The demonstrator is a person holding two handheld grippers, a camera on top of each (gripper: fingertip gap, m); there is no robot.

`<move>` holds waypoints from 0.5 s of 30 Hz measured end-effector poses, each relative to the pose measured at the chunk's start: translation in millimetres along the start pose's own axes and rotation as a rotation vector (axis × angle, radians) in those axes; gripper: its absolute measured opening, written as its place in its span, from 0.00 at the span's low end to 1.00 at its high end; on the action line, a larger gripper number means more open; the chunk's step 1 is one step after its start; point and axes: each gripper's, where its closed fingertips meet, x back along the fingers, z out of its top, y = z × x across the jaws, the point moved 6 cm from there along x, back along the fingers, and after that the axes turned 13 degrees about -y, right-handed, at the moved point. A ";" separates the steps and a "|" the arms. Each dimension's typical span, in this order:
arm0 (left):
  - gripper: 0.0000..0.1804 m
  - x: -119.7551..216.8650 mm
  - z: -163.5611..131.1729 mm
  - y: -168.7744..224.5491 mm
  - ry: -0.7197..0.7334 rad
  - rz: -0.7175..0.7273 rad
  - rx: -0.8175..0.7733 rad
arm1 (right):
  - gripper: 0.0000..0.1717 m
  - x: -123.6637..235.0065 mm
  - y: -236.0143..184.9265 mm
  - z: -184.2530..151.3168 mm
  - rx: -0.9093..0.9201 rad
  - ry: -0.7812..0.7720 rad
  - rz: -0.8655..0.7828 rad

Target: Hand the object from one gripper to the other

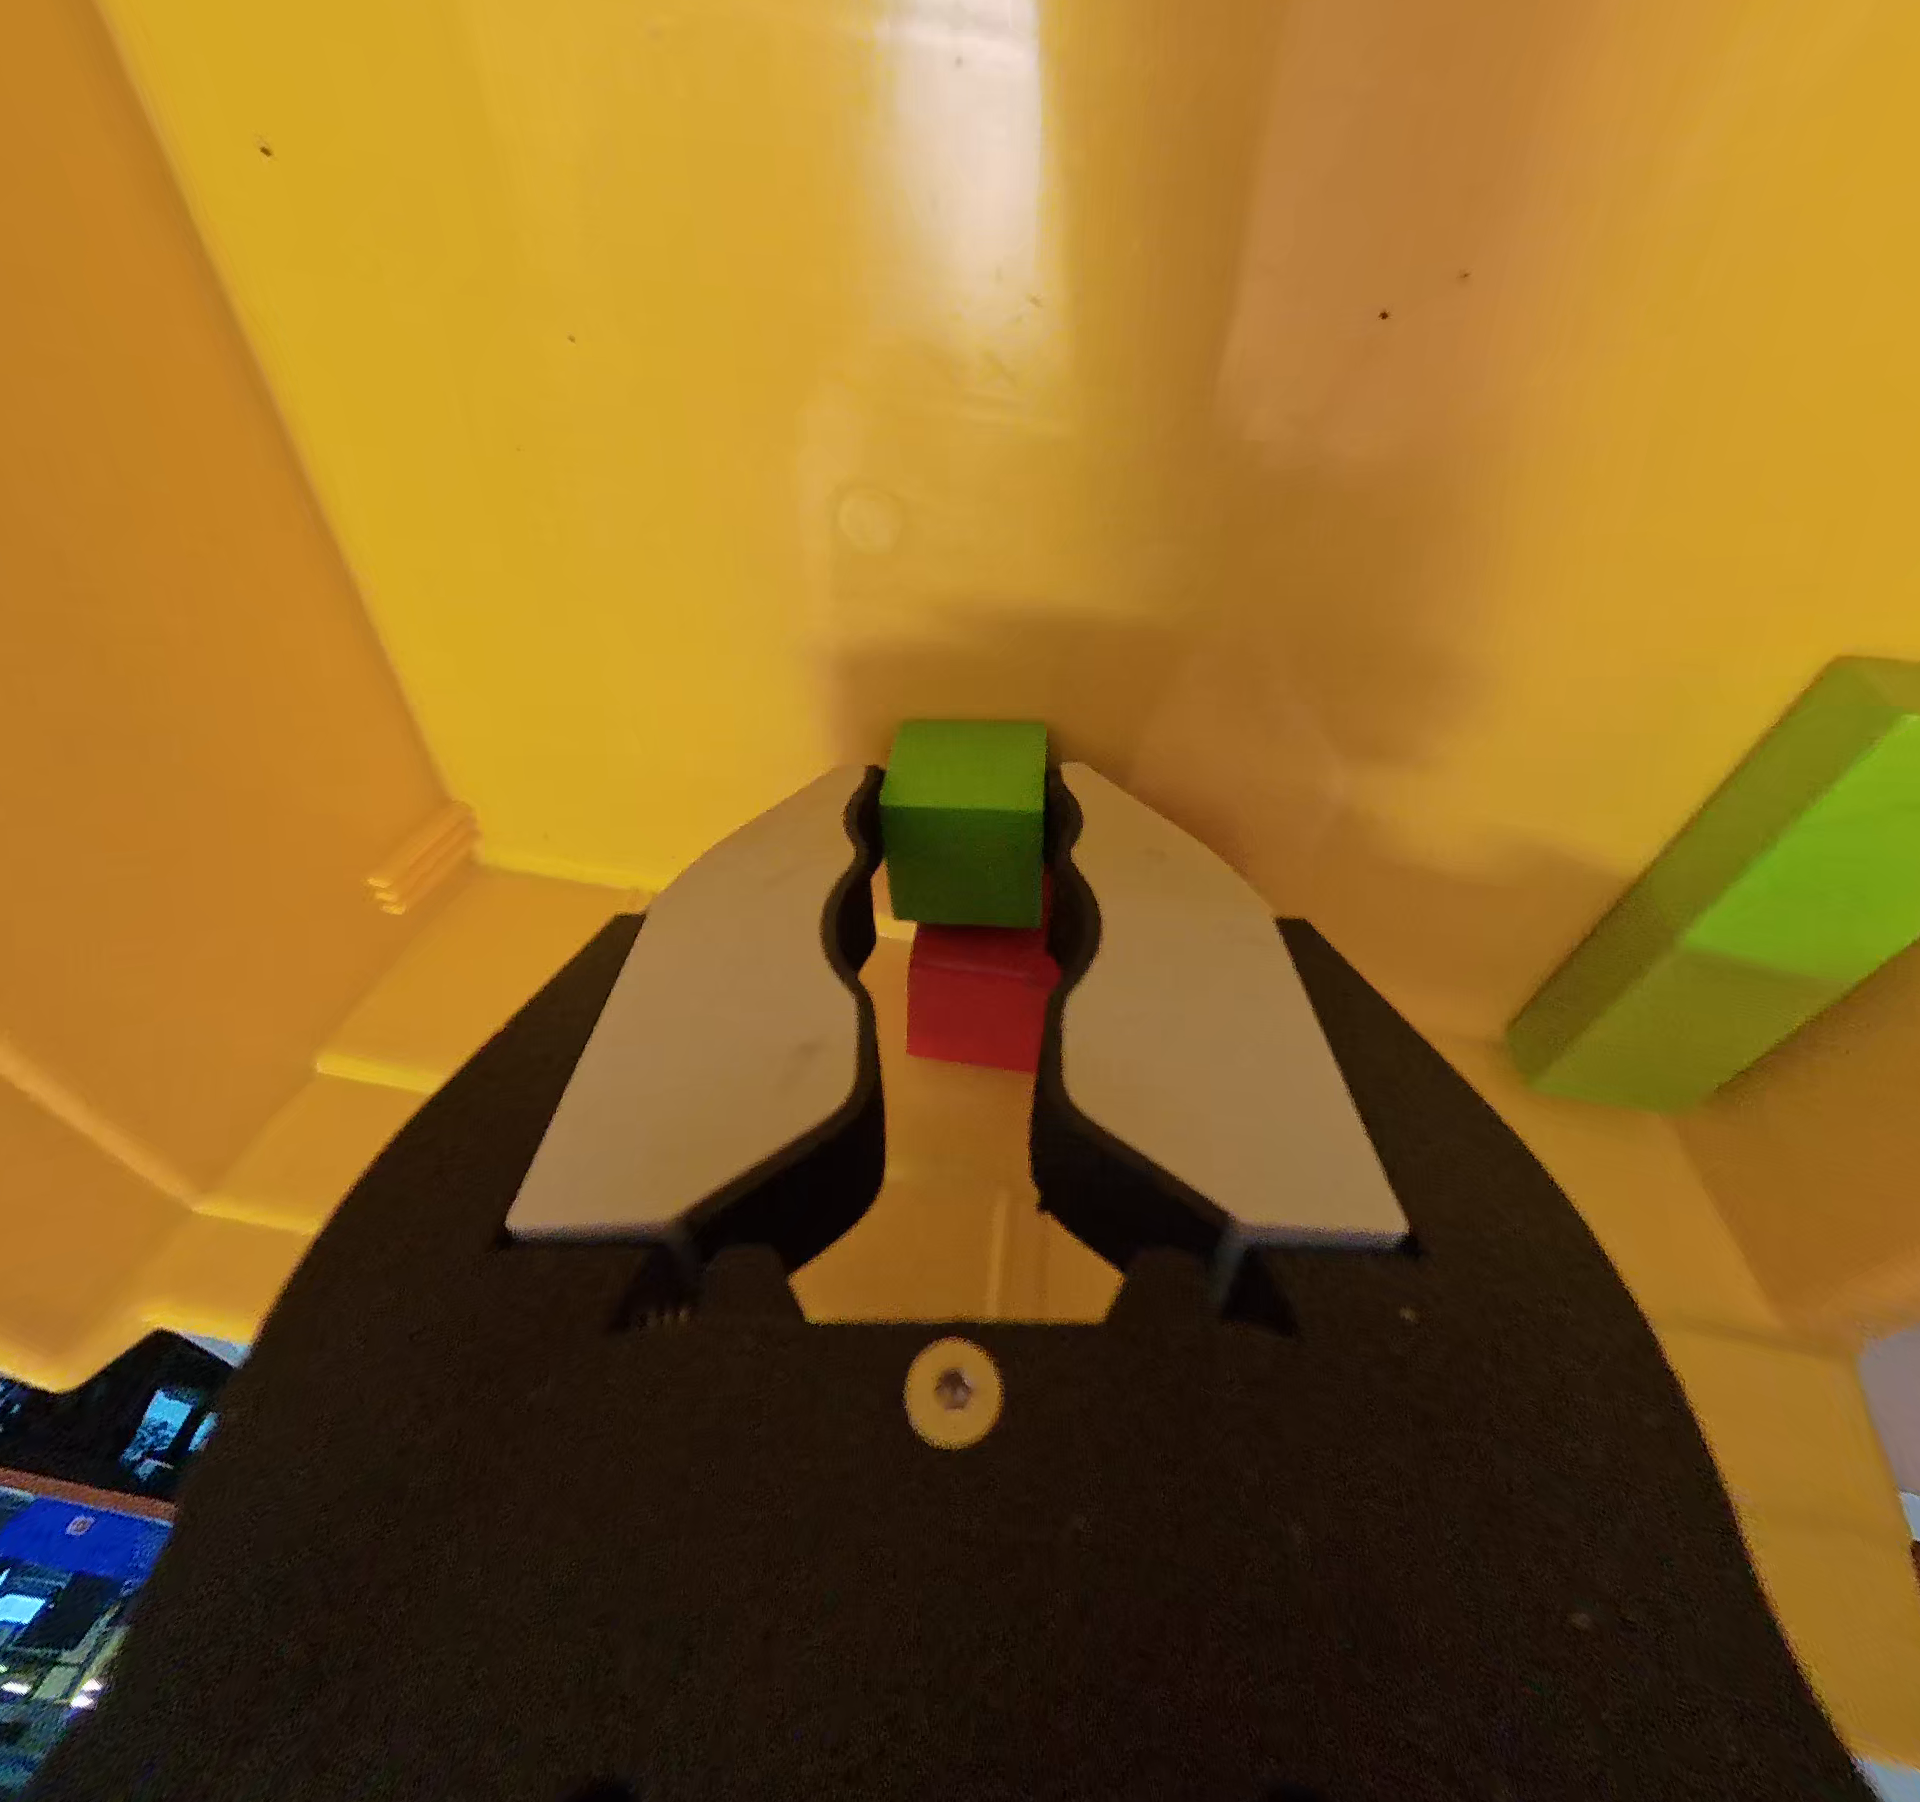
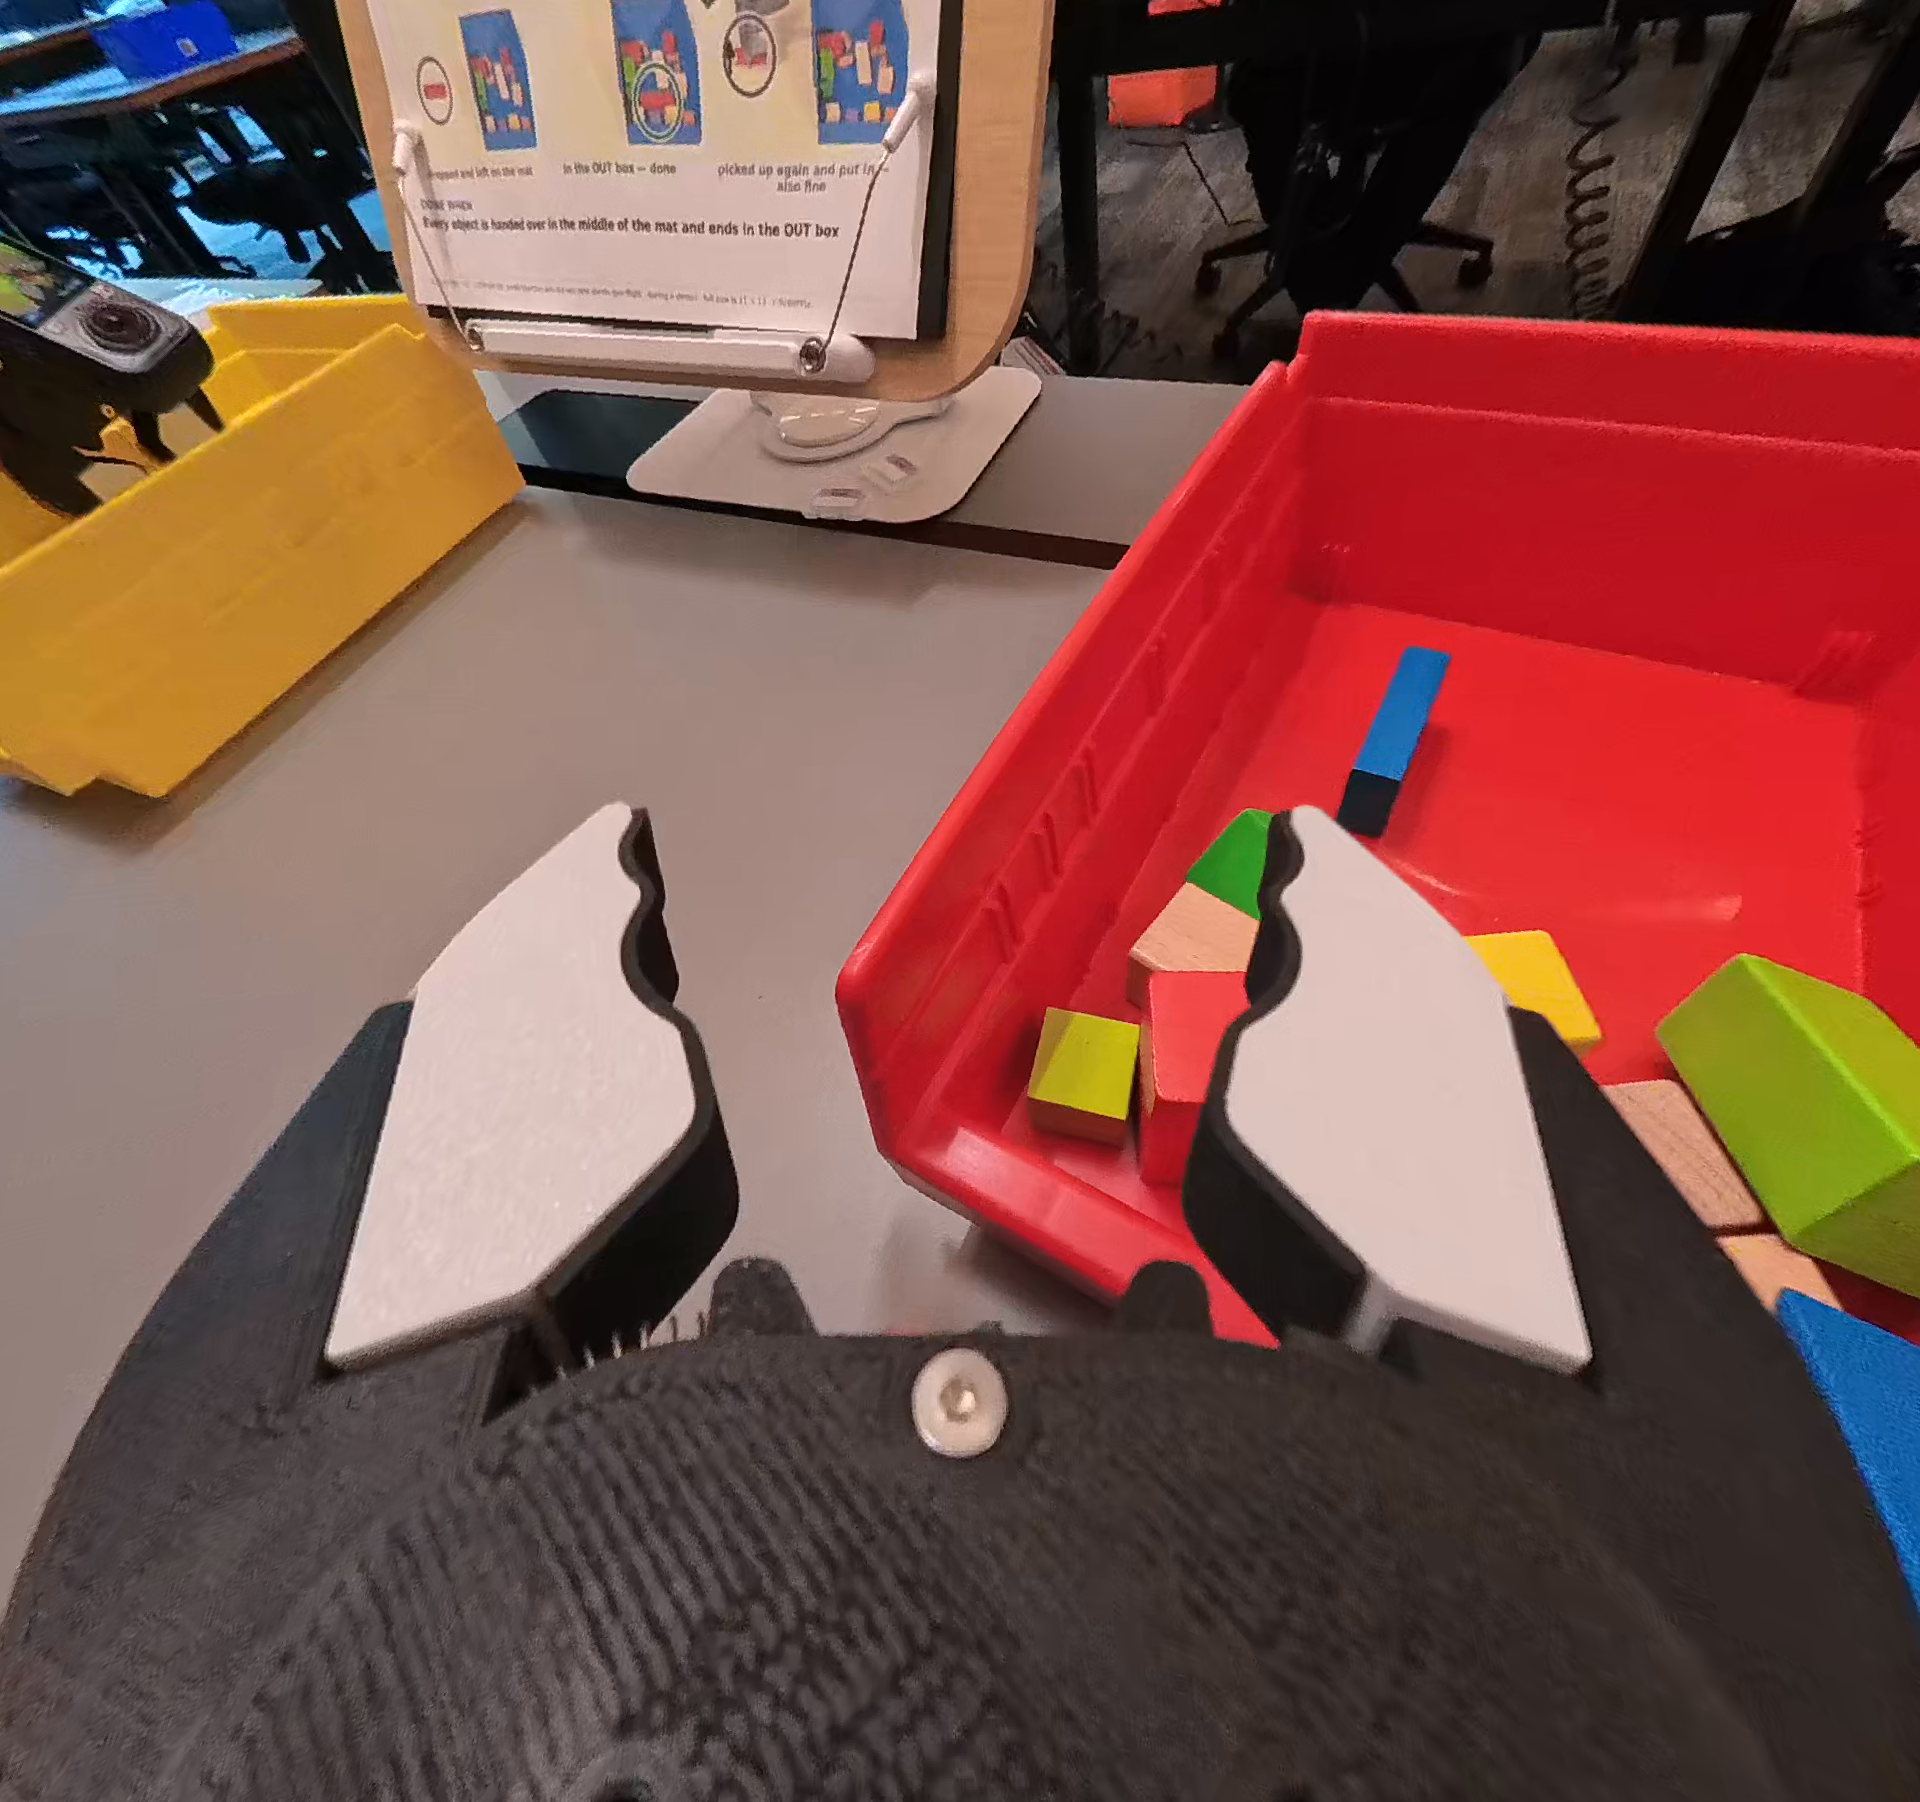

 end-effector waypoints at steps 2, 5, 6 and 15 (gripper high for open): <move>0.16 0.8 0.3 -0.8 -0.010 0.004 0.012 | 0.64 -2.4 0.2 -1.4 -0.005 -0.008 0.000; 0.15 15.6 4.0 -0.1 0.013 0.071 0.017 | 0.63 -2.1 -2.7 0.1 -0.012 -0.008 0.020; 0.15 26.8 7.6 1.3 0.057 0.090 0.032 | 0.63 -0.8 -4.8 1.9 -0.011 0.000 0.030; 0.16 171.7 50.3 70.9 0.731 0.094 0.124 | 0.59 6.3 -54.3 22.2 -0.008 0.082 0.249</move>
